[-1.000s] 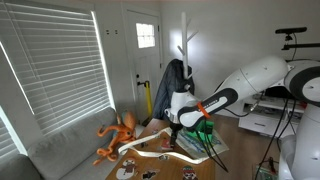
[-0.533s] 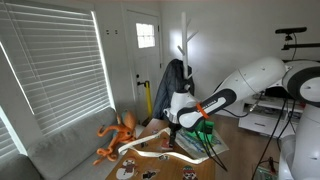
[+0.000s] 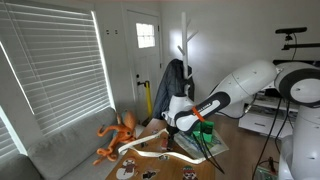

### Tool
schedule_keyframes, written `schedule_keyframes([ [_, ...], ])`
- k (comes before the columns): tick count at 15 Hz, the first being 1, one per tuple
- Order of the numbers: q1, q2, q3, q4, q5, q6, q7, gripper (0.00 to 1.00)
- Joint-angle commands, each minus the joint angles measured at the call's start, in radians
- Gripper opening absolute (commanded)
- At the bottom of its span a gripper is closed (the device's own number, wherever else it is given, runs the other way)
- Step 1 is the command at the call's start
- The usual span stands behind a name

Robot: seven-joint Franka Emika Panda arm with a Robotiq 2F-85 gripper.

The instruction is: Move the book to the front left corner of the table

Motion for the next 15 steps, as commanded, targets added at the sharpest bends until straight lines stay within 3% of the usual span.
schedule_keyframes([
  [1, -0.025, 0.033, 0.016, 0.034, 0.059, 0.008, -0.011, 1.00],
  [13, -0.047, 0.072, 0.025, 0.055, 0.029, -0.020, -0.031, 1.00],
  [14, -0.048, 0.072, 0.027, 0.054, 0.029, -0.015, -0.029, 0.75],
  [15, -0.049, 0.068, 0.027, 0.053, 0.029, -0.013, -0.029, 0.74],
])
